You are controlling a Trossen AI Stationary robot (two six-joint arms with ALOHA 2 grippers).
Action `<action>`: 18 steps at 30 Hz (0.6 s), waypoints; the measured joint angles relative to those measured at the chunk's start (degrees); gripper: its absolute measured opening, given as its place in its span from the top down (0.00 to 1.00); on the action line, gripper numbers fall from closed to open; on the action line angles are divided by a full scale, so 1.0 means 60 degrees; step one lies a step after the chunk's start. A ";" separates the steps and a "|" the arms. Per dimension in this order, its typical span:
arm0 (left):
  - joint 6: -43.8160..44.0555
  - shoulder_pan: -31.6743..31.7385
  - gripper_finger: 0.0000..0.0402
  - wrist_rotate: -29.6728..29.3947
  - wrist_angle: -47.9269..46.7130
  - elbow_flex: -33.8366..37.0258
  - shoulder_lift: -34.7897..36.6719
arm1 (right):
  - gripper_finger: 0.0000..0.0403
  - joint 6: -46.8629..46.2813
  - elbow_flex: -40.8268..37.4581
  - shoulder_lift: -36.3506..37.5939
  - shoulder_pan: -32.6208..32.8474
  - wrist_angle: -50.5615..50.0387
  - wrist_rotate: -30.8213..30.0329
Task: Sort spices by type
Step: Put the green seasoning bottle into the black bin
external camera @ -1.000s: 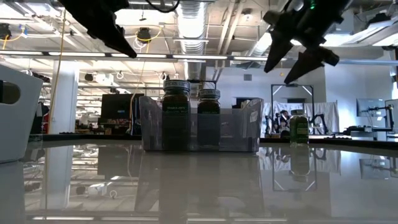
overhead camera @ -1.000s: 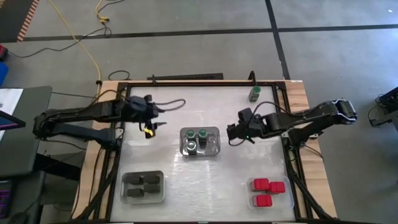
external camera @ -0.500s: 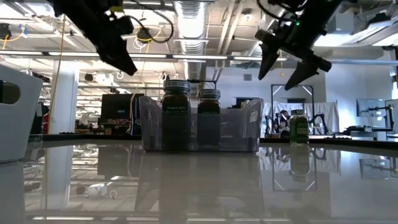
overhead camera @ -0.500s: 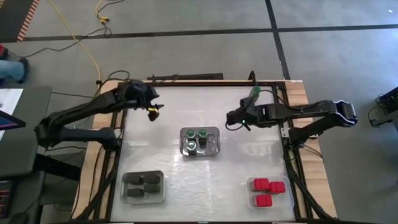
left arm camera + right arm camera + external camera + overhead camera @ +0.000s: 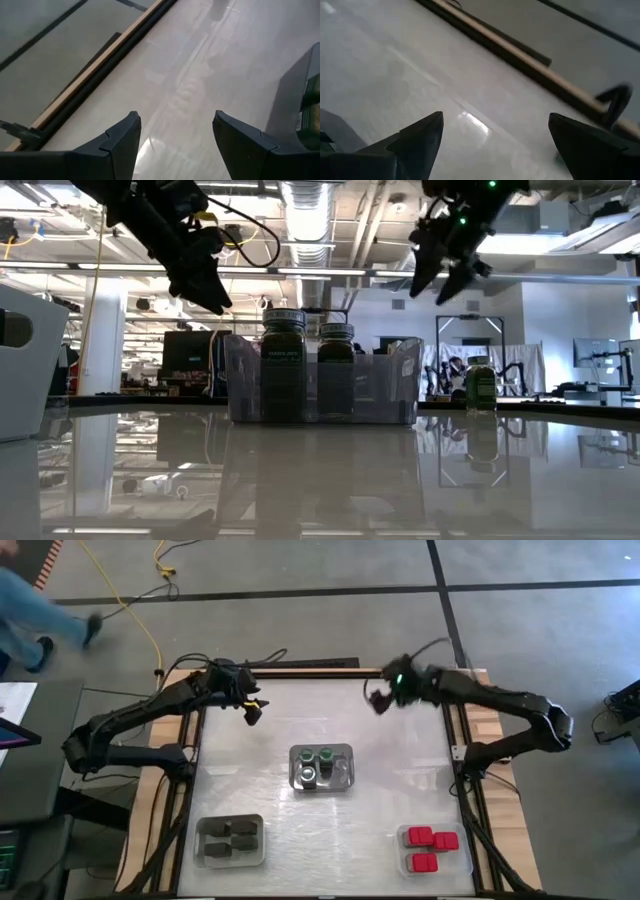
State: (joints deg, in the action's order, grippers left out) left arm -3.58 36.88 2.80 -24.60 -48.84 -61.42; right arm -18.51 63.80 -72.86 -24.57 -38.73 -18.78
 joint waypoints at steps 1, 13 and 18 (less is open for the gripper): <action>0.0091 0.0000 0.41 -0.0003 0.0025 0.0000 -0.0055 | 0.04 0.0472 0.0260 0.0000 -0.0337 -0.0082 0.0368; 0.0503 0.0000 0.41 -0.0054 0.0267 0.0000 -0.0095 | 0.15 0.6163 0.3244 -0.2142 -0.3247 -0.4911 0.1938; 0.0772 -0.0004 0.41 -0.0058 0.0299 0.0000 -0.0093 | 0.17 0.8490 0.3349 -0.3086 -0.3368 -0.5741 0.1934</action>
State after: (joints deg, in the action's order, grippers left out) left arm 1.05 36.86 2.46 -22.81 -48.84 -61.98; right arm 32.43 83.90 -91.38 -44.78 -73.17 -7.18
